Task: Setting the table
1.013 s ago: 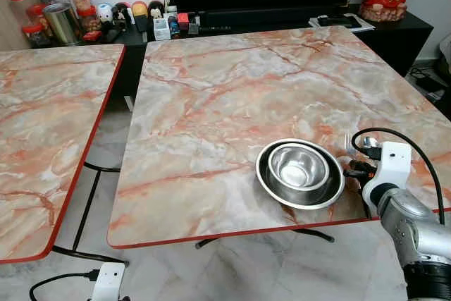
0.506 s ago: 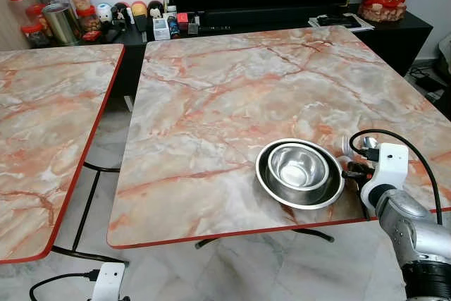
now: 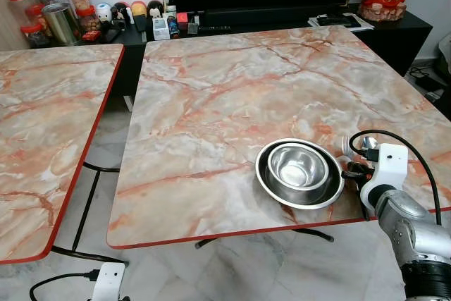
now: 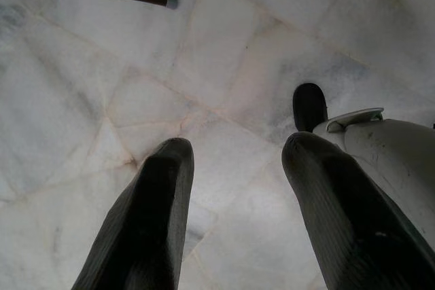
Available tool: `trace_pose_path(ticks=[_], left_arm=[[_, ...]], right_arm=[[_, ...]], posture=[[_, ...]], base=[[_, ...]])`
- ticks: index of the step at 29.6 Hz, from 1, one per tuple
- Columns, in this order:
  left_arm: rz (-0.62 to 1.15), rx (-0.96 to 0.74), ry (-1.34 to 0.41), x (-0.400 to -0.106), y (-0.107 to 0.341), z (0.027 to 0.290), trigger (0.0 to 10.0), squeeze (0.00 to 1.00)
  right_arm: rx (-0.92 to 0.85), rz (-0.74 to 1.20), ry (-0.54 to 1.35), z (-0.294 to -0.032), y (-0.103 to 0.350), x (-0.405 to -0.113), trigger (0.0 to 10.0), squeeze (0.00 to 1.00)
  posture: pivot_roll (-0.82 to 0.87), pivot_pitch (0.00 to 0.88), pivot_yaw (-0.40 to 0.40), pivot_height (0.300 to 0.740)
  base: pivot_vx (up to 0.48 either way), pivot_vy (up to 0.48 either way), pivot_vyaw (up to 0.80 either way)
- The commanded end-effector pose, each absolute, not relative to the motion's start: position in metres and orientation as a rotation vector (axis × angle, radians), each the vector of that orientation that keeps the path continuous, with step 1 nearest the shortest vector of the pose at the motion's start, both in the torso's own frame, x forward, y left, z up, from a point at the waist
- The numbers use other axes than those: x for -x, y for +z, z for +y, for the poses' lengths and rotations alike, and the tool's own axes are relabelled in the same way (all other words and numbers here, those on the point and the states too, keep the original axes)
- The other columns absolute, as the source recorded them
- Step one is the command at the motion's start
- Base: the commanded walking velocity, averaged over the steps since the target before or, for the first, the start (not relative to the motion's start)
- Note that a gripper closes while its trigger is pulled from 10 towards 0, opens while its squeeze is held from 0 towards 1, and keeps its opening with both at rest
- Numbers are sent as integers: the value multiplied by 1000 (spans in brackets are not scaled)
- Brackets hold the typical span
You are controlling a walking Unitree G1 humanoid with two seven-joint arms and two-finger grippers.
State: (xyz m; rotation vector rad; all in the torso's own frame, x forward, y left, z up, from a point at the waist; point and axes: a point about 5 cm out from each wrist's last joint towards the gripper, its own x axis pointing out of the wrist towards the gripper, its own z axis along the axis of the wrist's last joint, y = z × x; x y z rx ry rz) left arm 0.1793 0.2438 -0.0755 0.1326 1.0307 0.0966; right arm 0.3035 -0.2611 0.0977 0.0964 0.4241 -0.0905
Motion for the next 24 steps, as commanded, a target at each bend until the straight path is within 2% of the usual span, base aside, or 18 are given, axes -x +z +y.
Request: trace_pose_path(ticks=[1,24], left_arm=[[1056,-157,89,-175,-77,247,10000,0],[1054,-159,91,-175,-77,247,10000,0]], right_arm=[[-95,421,-80,-258,98,-306,10000,0],[-100,424,-75,-257,96,-307,10000,12]], posture=[[5,50,22,740],[8,47,19,740]], base=[[0,0,0],[0,0,0]])
